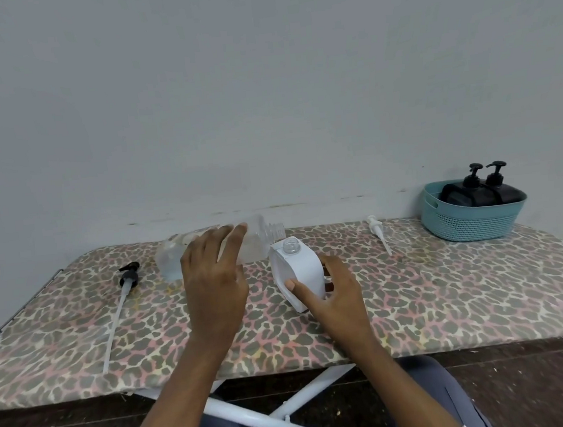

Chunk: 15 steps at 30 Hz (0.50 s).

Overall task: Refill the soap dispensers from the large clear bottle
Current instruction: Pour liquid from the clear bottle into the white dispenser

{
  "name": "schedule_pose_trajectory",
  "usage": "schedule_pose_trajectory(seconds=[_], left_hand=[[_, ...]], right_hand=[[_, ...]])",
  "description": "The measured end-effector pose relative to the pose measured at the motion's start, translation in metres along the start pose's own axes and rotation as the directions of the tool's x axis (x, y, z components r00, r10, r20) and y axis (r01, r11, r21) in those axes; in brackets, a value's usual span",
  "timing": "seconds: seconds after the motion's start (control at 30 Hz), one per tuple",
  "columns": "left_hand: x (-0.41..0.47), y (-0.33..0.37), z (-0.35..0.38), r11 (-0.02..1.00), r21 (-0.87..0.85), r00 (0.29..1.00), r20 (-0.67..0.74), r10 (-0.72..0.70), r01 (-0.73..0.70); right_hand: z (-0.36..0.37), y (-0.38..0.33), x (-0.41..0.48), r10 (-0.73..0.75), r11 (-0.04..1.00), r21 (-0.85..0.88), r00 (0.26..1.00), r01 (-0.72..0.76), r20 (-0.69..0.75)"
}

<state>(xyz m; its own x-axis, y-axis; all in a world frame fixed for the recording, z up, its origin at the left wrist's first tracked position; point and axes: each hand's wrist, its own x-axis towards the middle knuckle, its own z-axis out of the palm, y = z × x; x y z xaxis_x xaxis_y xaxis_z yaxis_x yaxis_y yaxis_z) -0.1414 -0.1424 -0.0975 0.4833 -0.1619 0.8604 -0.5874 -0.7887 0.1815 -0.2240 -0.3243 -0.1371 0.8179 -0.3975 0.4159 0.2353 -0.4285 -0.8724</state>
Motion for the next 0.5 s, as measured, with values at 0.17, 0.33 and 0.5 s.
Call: schedule_pose_trajectory(seconds=[0.17,0.33,0.5], left_hand=[[-0.0015,-0.0041,0.0007,0.998,0.044,0.999,0.025,0.044,-0.046],[-0.0023,-0.0069,0.0018,0.994,0.087,0.997,0.039,0.07,-0.073],[-0.0017,-0.008,0.0009,0.986,0.132,0.995,0.038,0.097,-0.102]], right_hand=[[0.0004,0.0015,0.0012,-0.011,1.0,-0.002,1.0,0.011,0.002],[0.0,0.0015,0.0009,-0.011,1.0,0.005,1.0,0.011,0.01],[-0.0004,-0.0002,0.0005,-0.016,1.0,0.004,1.0,0.016,0.007]])
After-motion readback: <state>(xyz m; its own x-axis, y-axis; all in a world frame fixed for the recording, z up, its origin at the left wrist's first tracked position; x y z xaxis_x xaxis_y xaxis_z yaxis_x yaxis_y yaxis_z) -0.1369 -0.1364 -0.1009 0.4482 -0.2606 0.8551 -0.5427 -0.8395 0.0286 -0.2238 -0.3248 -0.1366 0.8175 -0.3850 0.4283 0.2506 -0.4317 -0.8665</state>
